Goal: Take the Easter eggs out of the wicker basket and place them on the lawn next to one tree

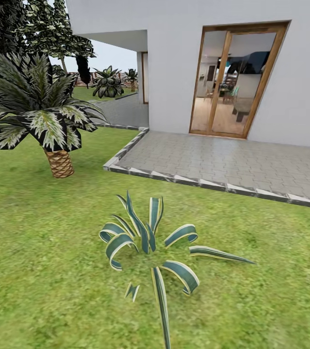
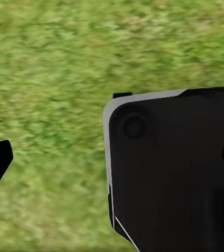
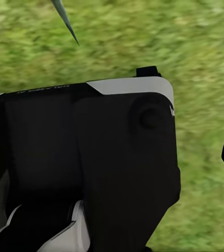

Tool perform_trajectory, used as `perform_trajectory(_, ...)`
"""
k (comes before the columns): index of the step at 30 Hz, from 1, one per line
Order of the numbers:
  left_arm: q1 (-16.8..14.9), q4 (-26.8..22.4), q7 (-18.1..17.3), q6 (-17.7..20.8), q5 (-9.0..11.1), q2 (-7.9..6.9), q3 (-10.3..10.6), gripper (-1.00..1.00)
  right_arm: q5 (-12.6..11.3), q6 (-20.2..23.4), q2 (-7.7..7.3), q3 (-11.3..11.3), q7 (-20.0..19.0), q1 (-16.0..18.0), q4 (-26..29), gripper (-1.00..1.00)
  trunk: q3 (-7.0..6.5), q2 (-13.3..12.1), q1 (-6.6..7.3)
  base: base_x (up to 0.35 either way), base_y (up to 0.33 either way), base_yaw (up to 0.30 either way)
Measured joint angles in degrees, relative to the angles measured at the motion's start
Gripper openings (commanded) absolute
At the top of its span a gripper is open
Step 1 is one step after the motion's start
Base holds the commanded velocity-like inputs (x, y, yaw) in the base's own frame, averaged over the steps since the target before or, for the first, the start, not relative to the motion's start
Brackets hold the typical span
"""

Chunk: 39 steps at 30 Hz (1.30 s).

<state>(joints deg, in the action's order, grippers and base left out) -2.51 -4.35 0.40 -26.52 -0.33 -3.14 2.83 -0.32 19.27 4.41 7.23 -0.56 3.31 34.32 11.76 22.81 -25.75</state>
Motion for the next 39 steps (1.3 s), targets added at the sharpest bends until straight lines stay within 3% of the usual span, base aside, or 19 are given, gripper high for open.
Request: perform_trajectory(39,0.0,0.0,0.0,0.0,0.0,0.0,0.0,1.0,0.0,-0.1,-0.04,0.1,0.1,0.0,-0.1,1.0,0.0,0.0,0.0,0.0,0.02,0.0)
